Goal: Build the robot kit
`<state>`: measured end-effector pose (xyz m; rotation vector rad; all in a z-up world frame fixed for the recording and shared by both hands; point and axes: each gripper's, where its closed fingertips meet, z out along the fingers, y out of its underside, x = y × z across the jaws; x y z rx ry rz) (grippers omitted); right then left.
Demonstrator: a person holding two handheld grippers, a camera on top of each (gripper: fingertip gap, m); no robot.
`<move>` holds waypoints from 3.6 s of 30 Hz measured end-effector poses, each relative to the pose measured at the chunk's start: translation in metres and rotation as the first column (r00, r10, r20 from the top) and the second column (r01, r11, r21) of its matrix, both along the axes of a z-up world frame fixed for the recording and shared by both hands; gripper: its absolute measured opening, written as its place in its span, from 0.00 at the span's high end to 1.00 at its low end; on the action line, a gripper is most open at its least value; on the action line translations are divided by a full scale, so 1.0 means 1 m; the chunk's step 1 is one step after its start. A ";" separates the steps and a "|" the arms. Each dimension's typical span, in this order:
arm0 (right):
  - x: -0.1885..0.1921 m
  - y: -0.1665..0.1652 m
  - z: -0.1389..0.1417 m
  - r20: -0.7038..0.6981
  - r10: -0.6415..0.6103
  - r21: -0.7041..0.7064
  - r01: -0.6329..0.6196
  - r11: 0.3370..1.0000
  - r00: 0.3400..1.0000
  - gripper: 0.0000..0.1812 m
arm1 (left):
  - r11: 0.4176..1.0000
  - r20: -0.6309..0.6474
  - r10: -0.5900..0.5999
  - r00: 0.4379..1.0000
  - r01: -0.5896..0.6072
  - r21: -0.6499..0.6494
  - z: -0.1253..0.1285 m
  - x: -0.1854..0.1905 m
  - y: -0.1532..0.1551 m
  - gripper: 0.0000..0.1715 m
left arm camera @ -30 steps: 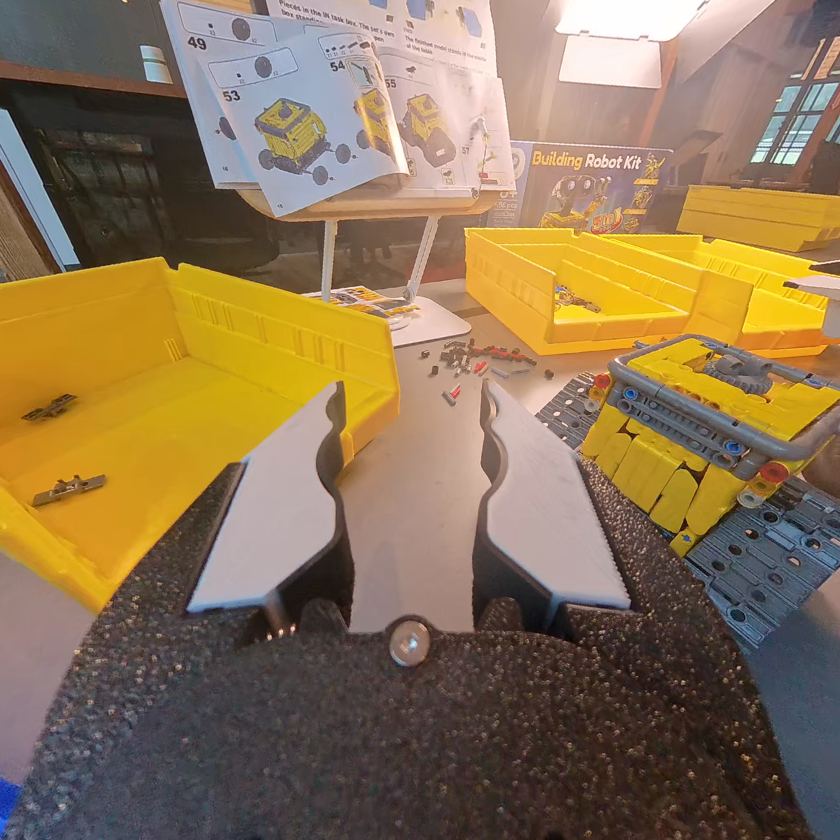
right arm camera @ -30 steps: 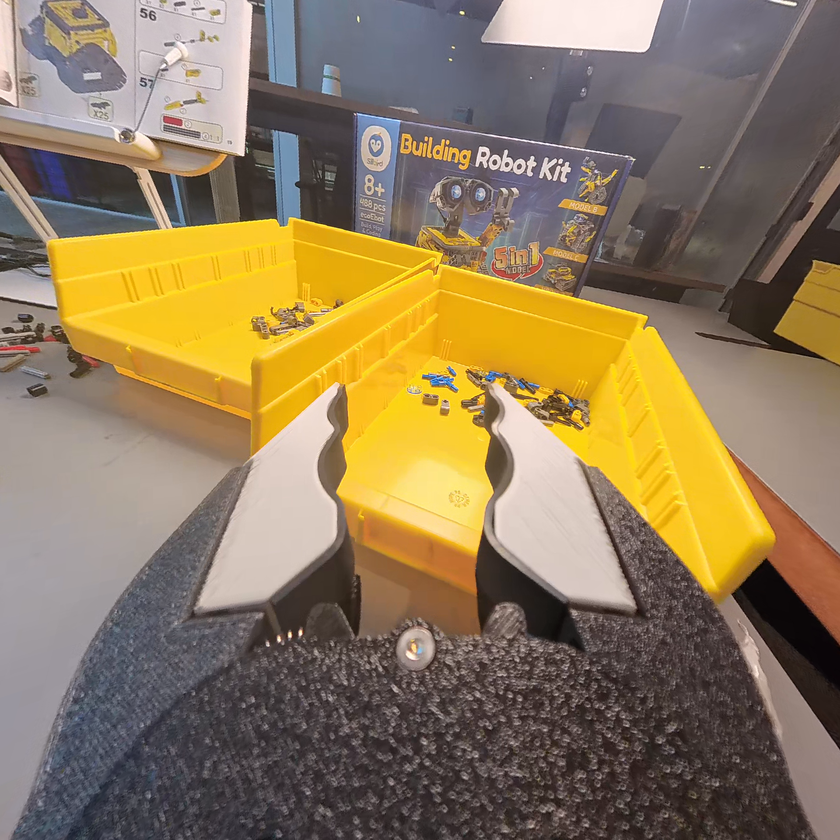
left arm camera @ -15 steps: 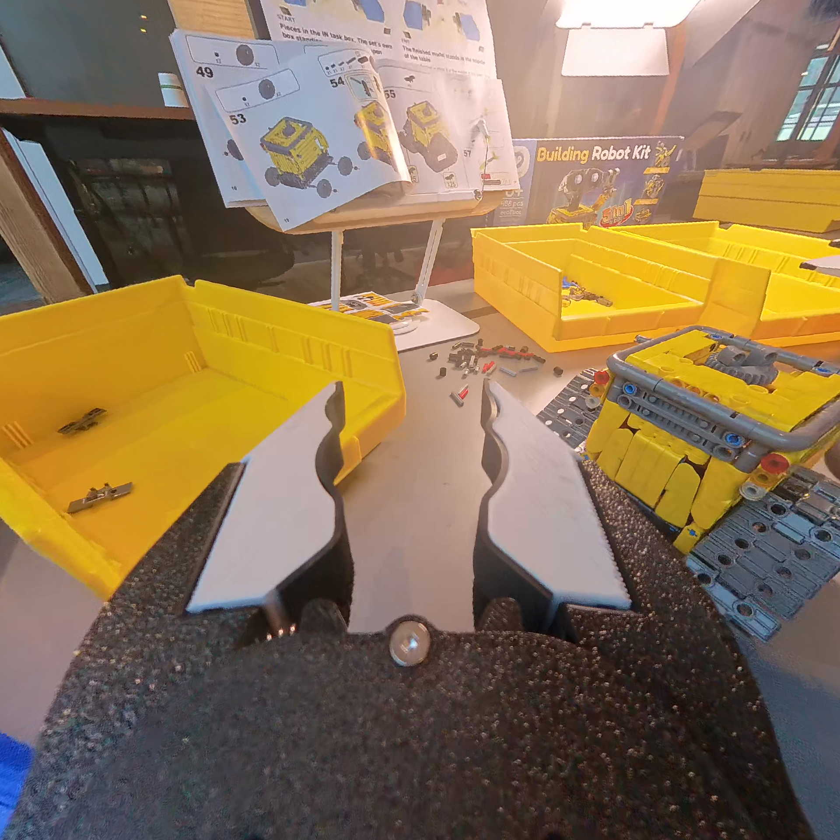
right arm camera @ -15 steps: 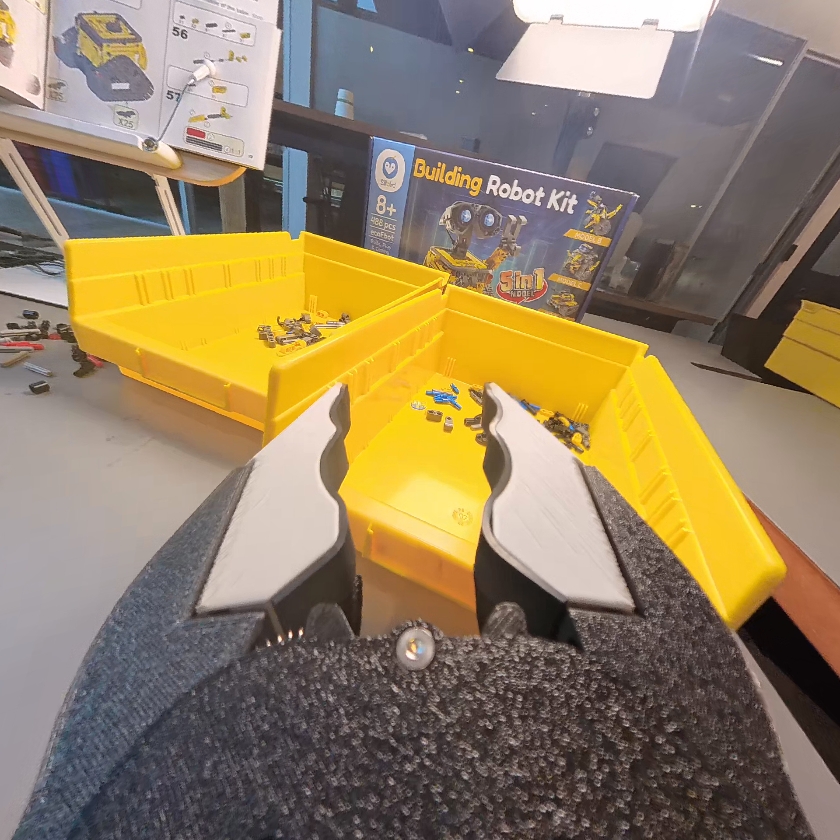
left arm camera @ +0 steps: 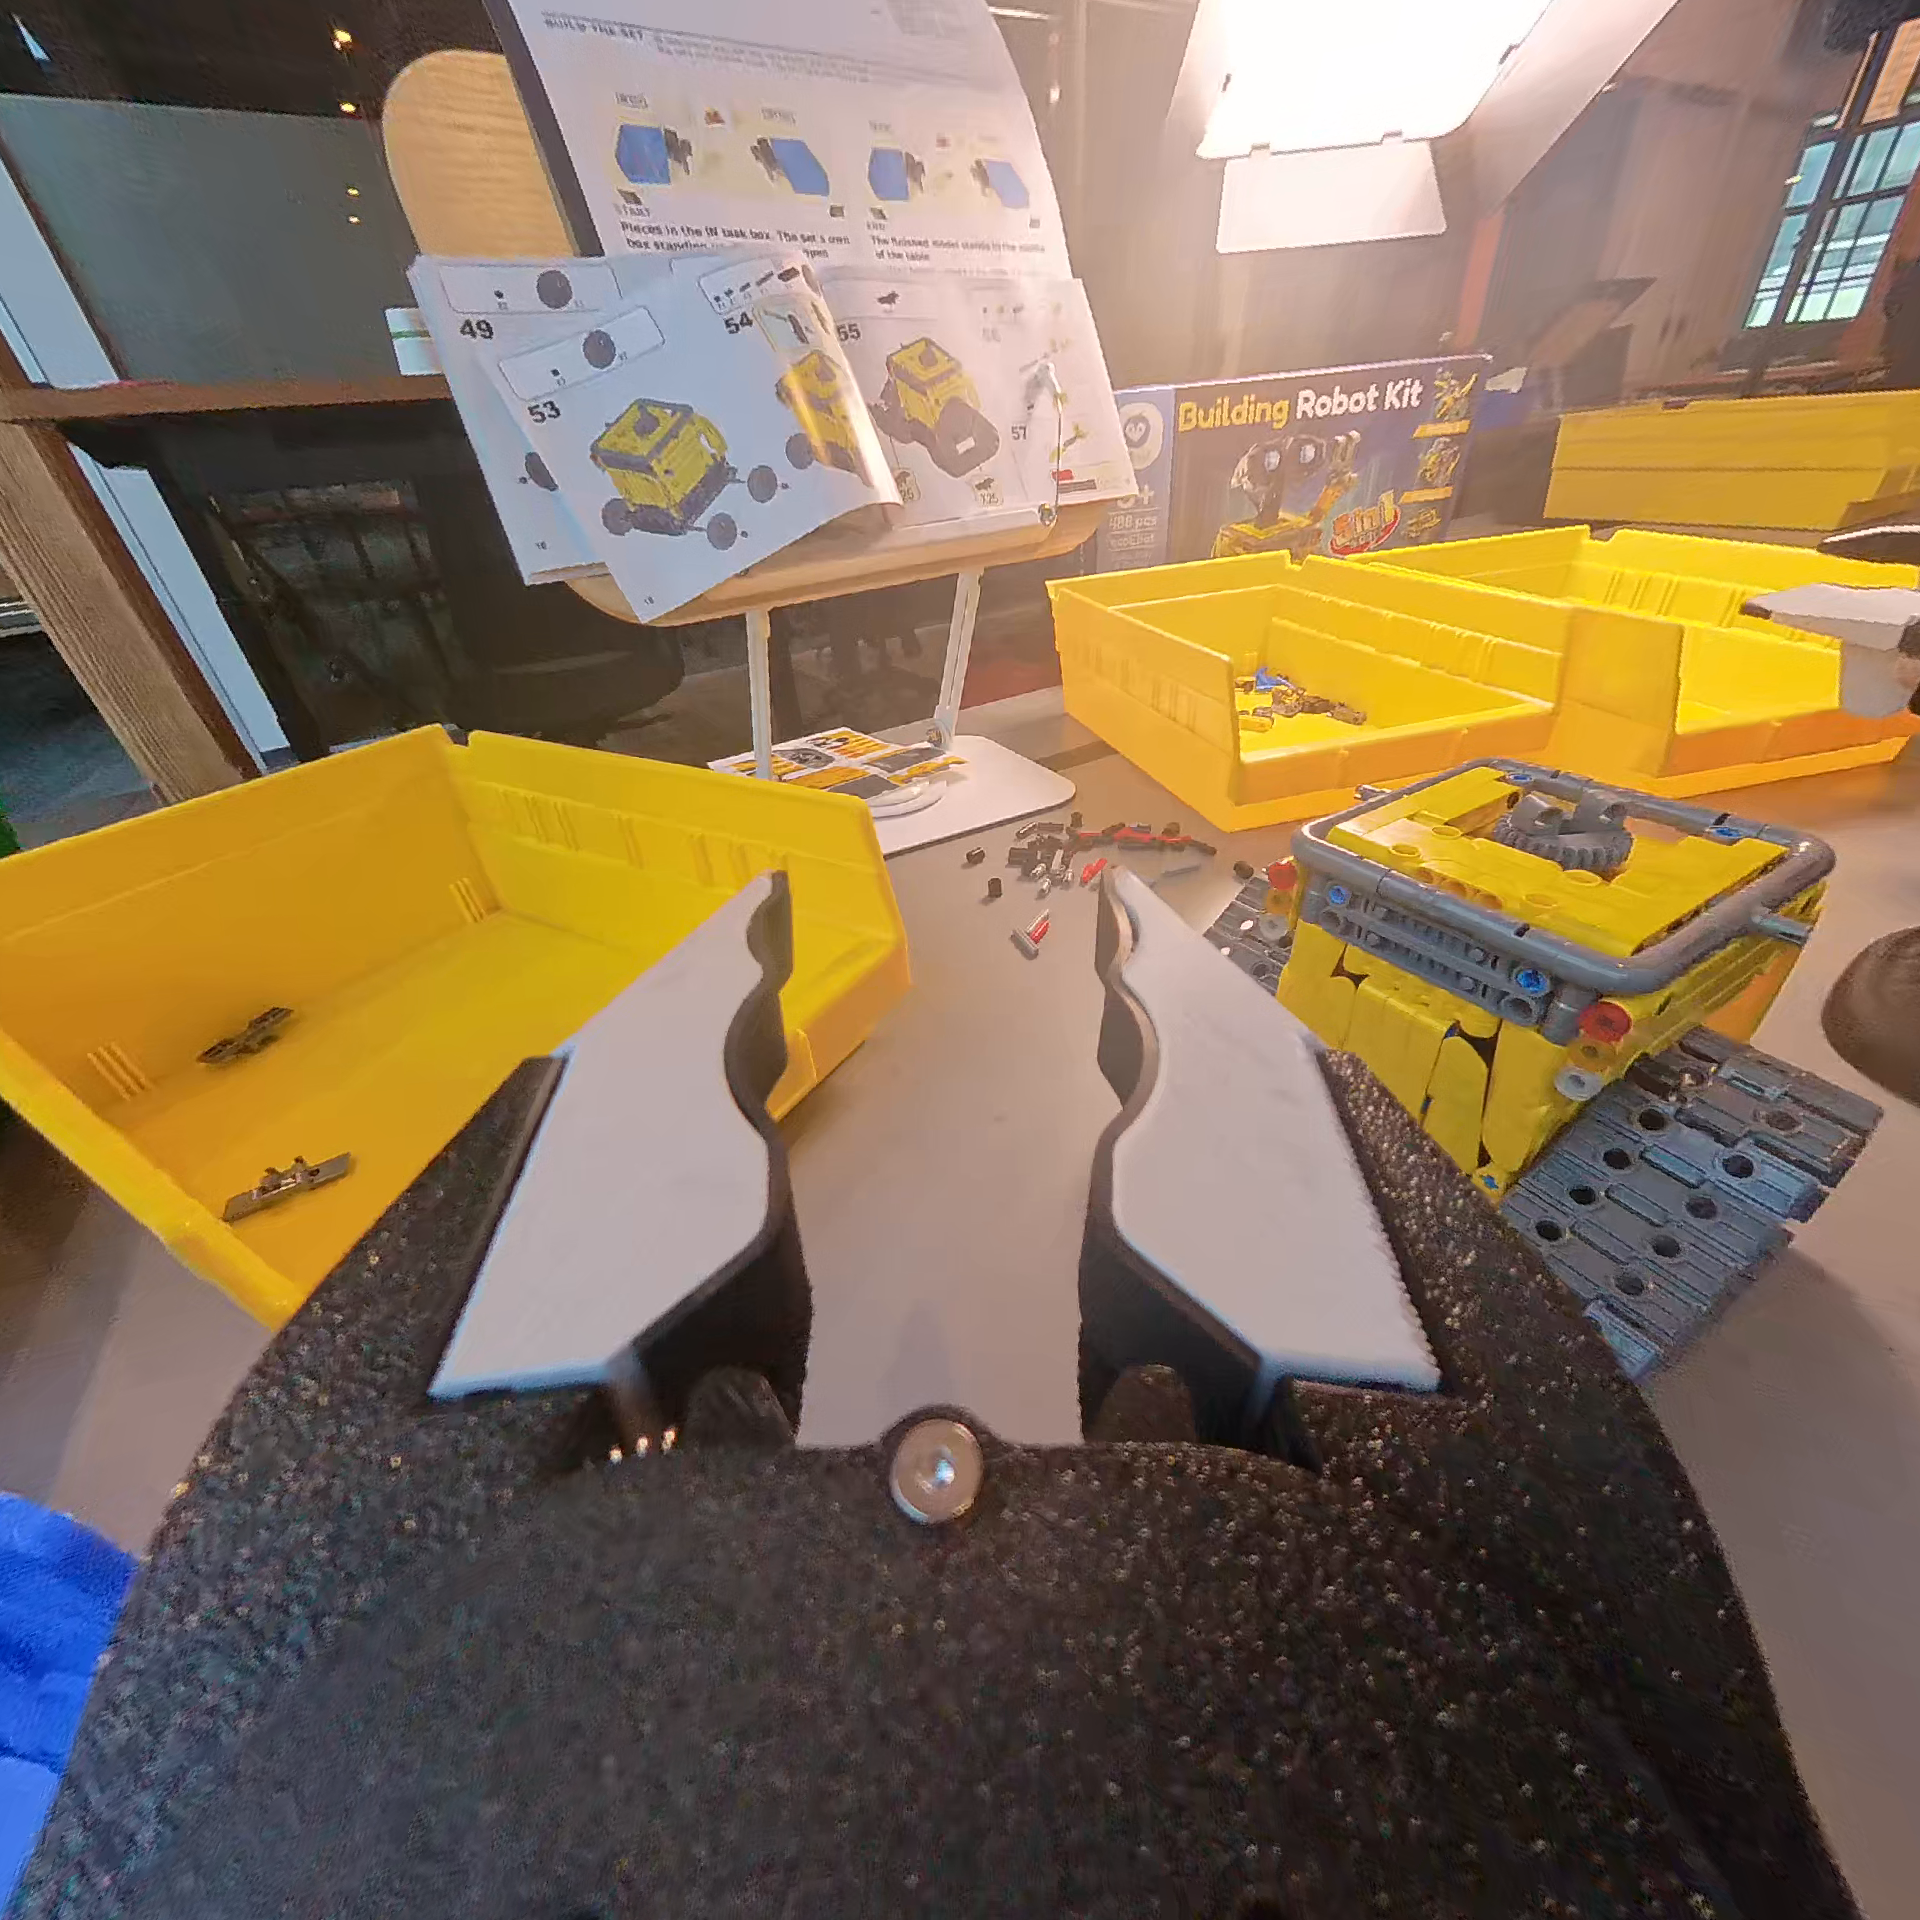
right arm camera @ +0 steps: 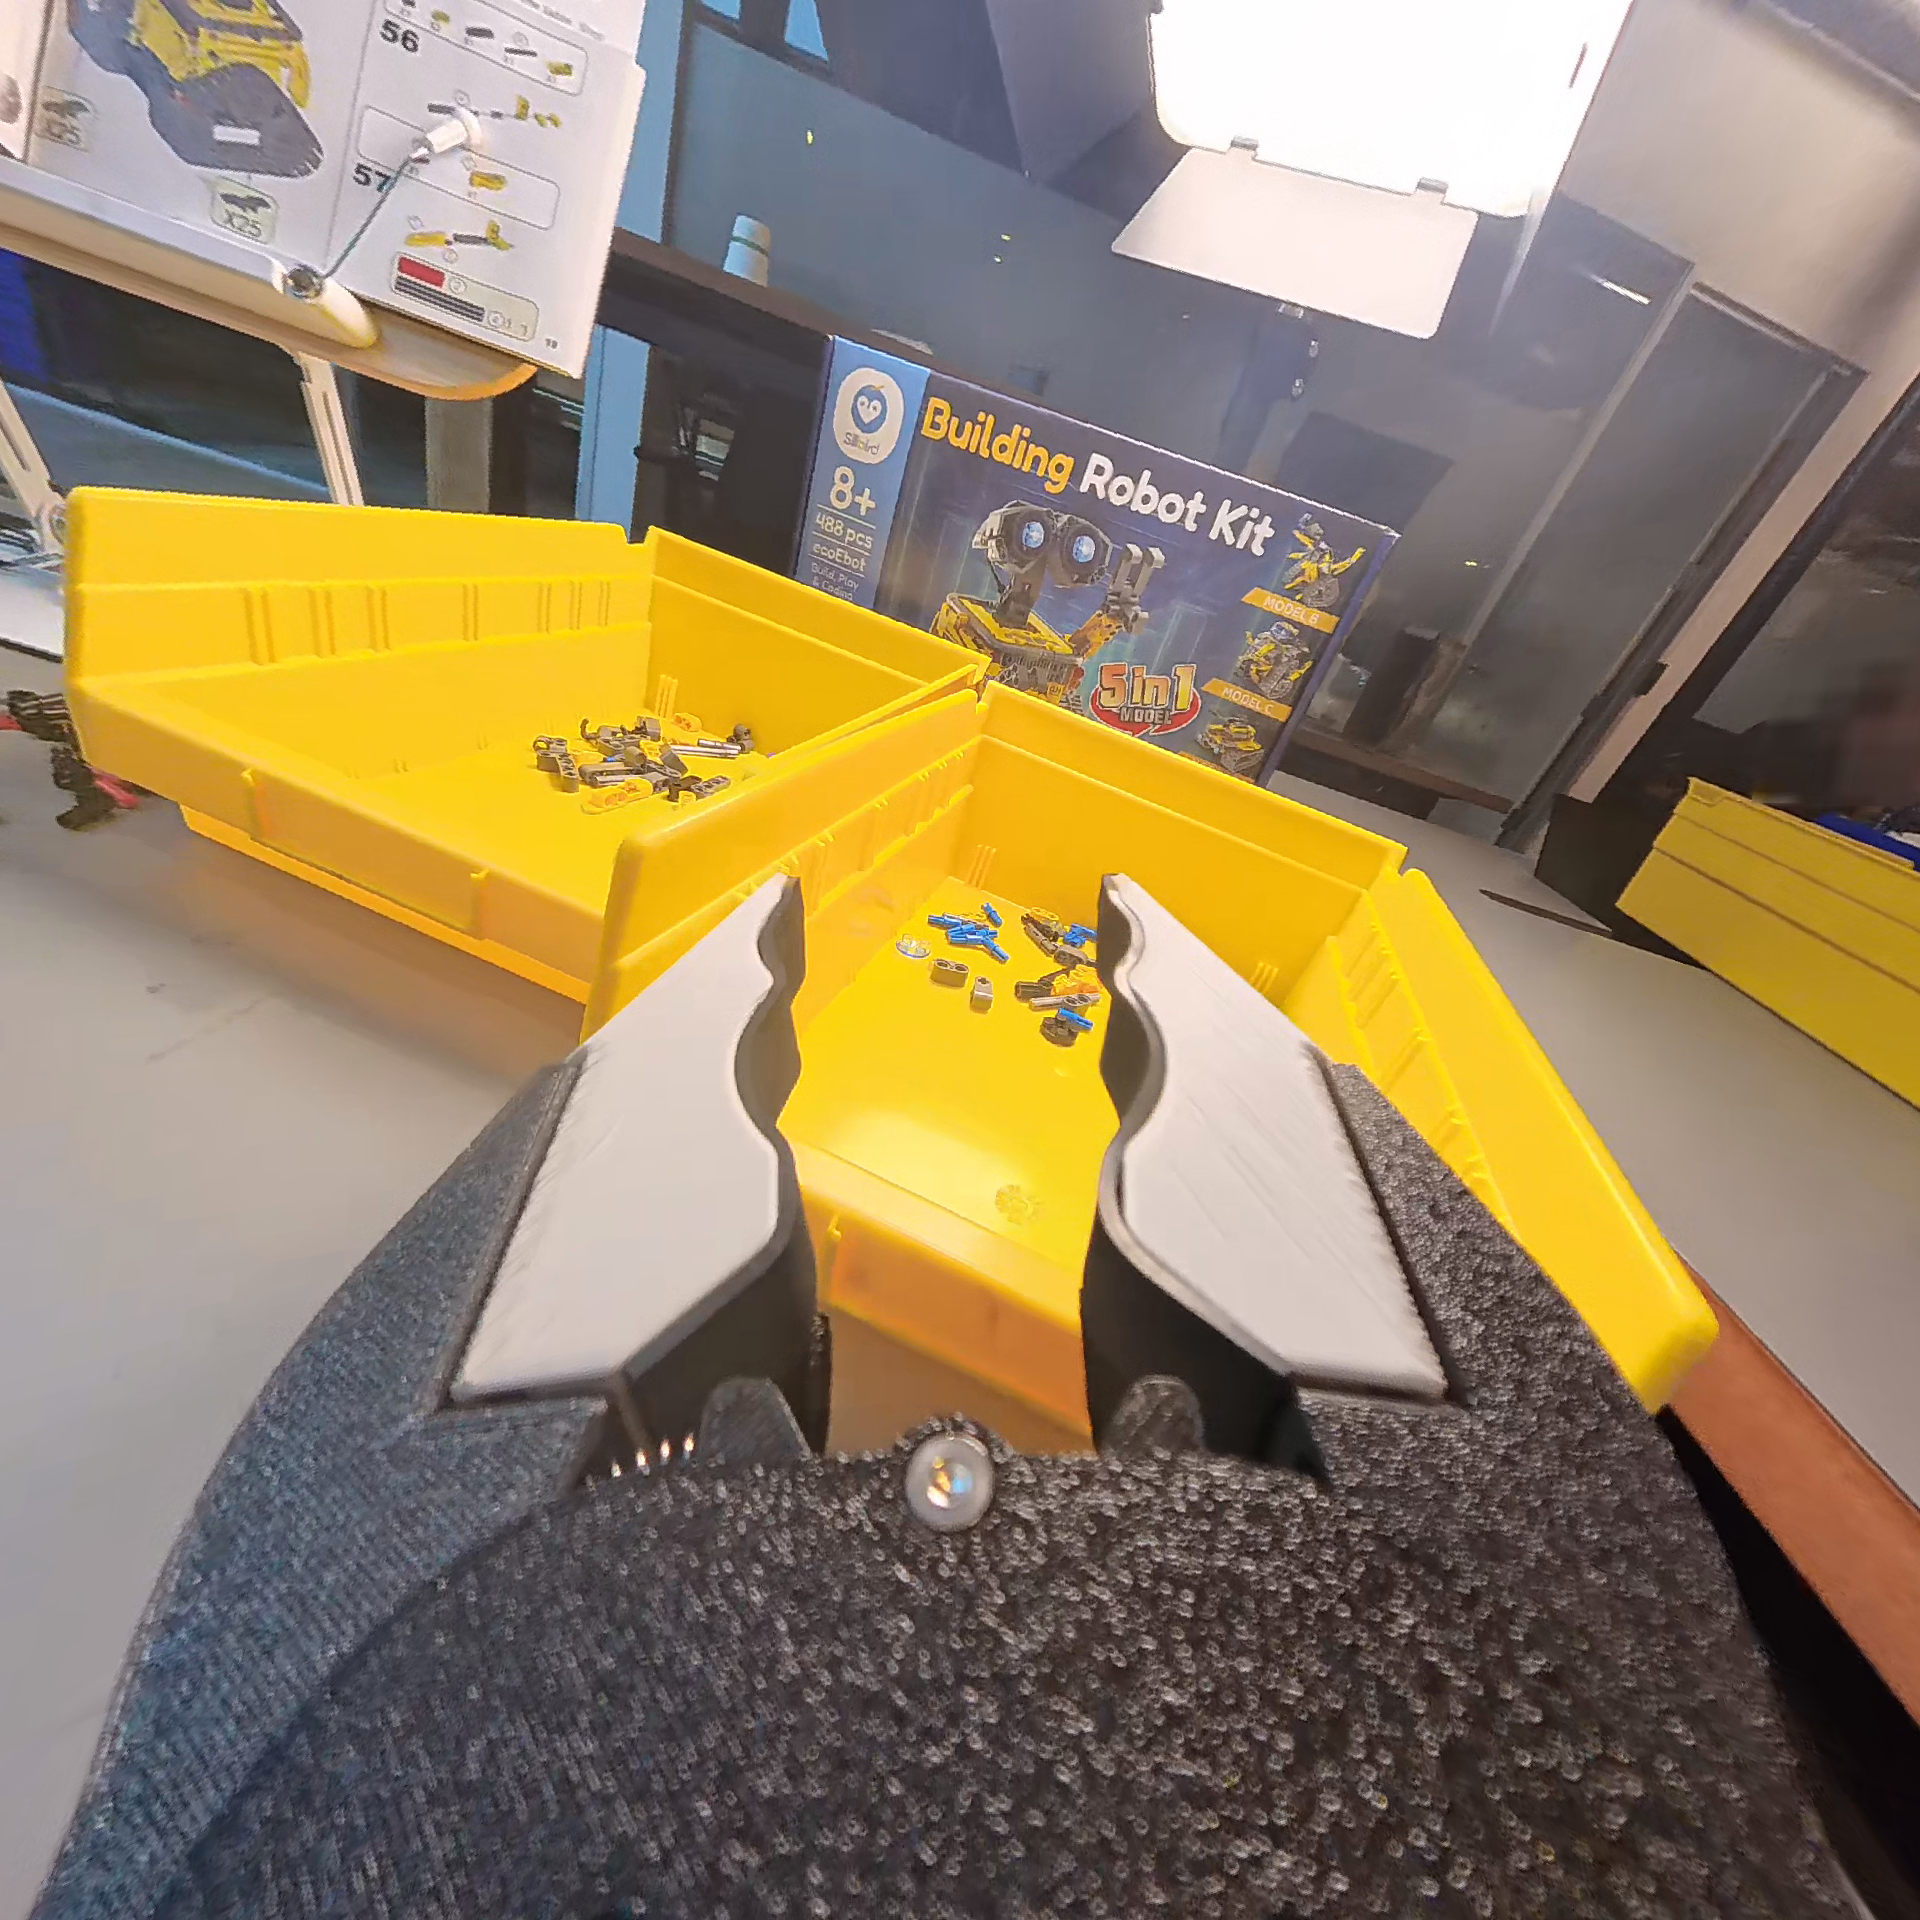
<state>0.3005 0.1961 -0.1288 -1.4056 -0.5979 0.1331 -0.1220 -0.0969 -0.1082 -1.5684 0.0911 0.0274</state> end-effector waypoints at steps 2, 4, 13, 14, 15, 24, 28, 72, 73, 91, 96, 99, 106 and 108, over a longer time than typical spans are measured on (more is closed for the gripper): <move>-0.002 0.000 -0.002 0.022 -0.006 0.002 0.006 1.000 1.000 0.69 | 1.000 0.006 0.001 1.000 -0.001 0.010 0.001 -0.001 -0.005 0.66; -0.004 0.000 -0.003 0.043 -0.011 0.008 0.010 1.000 0.999 0.69 | 0.999 0.019 0.009 1.000 -0.010 0.031 0.005 -0.003 -0.014 0.66; -0.002 0.001 -0.003 0.041 -0.030 0.011 0.029 1.000 0.999 0.69 | 0.952 -0.146 0.285 0.947 -0.297 -0.070 0.013 -0.079 -0.103 0.68; -0.002 0.002 -0.003 0.038 -0.029 0.009 0.029 1.000 0.999 0.69 | 0.930 -0.187 0.328 0.926 -0.351 -0.109 0.012 -0.095 -0.118 0.69; -0.002 0.002 -0.002 0.035 -0.028 0.008 0.028 1.000 0.999 0.69 | 0.902 -0.239 0.362 0.901 -0.403 -0.154 0.010 -0.110 -0.134 0.70; 0.002 0.000 0.001 0.001 -0.022 0.014 0.022 1.000 1.000 0.70 | 0.449 -0.357 0.105 0.928 -0.364 -0.816 -0.120 -0.139 -0.198 0.68; 0.006 -0.001 0.004 -0.027 -0.021 0.012 0.021 1.000 0.999 0.70 | 0.415 -0.362 0.116 0.925 -0.376 -0.828 -0.129 -0.150 -0.194 0.81; 0.010 -0.004 0.008 -0.090 0.010 0.006 -0.009 1.000 0.996 0.72 | 0.620 -0.403 0.068 0.913 -0.355 -0.700 -0.119 -0.145 -0.200 0.82; 0.010 -0.005 0.008 -0.093 0.013 0.006 -0.013 1.000 0.996 0.72 | 0.630 -0.401 0.085 0.912 -0.360 -0.688 -0.116 -0.145 -0.198 0.81; -0.013 -0.018 0.007 -0.060 0.098 0.003 -0.098 0.995 0.993 0.72 | 0.995 0.055 0.097 0.994 -0.095 -0.036 0.018 -0.063 -0.056 0.64; -0.021 -0.024 0.007 -0.026 0.133 0.006 -0.133 0.991 0.991 0.71 | 0.998 0.073 0.053 0.996 -0.052 -0.018 0.023 -0.042 -0.001 0.59; -0.028 -0.027 0.008 -0.014 0.164 0.007 -0.164 0.987 0.986 0.71 | 0.997 0.025 0.034 0.999 -0.032 -0.066 0.009 -0.032 0.024 0.58; -0.053 -0.042 0.004 0.026 0.261 -0.002 -0.261 0.965 0.965 0.72 | 0.991 0.028 0.019 0.999 -0.015 -0.136 -0.028 -0.023 0.044 0.58; -0.066 -0.049 0.001 0.065 0.313 -0.009 -0.313 0.950 0.947 0.73 | 0.993 0.020 0.026 0.999 -0.023 -0.119 -0.026 -0.023 0.042 0.61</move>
